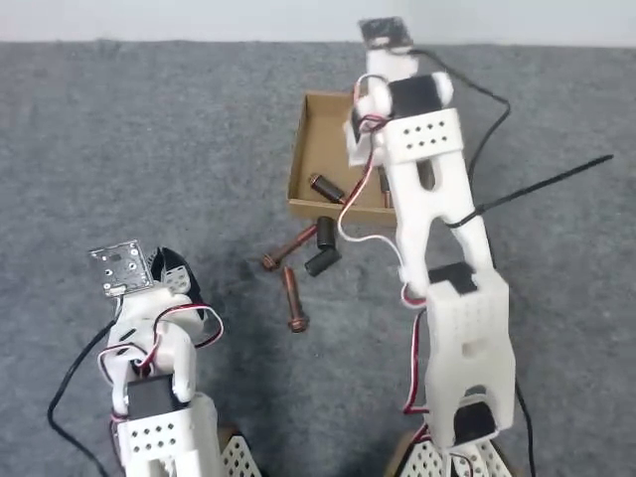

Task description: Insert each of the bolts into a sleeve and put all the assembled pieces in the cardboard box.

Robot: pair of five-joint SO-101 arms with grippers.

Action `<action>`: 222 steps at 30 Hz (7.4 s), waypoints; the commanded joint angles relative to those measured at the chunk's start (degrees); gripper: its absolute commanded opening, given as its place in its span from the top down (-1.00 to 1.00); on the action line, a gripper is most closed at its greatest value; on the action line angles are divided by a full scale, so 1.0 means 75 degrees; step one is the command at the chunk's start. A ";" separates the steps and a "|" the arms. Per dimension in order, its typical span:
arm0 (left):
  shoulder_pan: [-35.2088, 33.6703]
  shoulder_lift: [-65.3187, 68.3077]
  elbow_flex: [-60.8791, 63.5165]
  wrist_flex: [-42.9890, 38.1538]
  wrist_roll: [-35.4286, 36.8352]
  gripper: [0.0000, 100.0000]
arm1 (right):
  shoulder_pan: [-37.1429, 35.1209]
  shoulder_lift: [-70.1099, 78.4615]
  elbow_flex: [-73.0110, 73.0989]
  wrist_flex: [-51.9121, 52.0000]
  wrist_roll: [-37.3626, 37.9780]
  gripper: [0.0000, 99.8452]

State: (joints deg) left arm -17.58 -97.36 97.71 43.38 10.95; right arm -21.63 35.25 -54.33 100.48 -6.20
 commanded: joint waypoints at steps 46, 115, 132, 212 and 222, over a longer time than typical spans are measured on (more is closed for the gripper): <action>0.0047 -0.0094 -0.0111 -0.0023 -0.0082 0.98 | -0.2409 -0.4308 0.7924 -0.0979 -0.0785 0.97; 0.0047 -0.0094 -0.0111 -0.0176 -0.0082 0.97 | -0.1061 -0.1694 0.4677 -0.1577 -0.0809 0.99; 0.0059 -0.0094 -0.0111 -0.0164 -0.0082 0.97 | 0.0826 -0.4905 0.9037 -0.1553 -0.0762 0.99; 0.3388 1.1792 -0.7590 0.0574 -0.3575 0.72 | 0.3827 -0.7543 1.4558 -0.5046 0.0445 0.99; 0.3071 1.3011 -0.8258 0.0387 -0.3880 0.72 | 0.3827 -0.7543 1.4558 -0.5058 0.0445 0.99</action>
State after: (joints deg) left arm 6.51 -0.48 40.22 47.87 -17.71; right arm 7.74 -18.64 55.12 63.38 -3.65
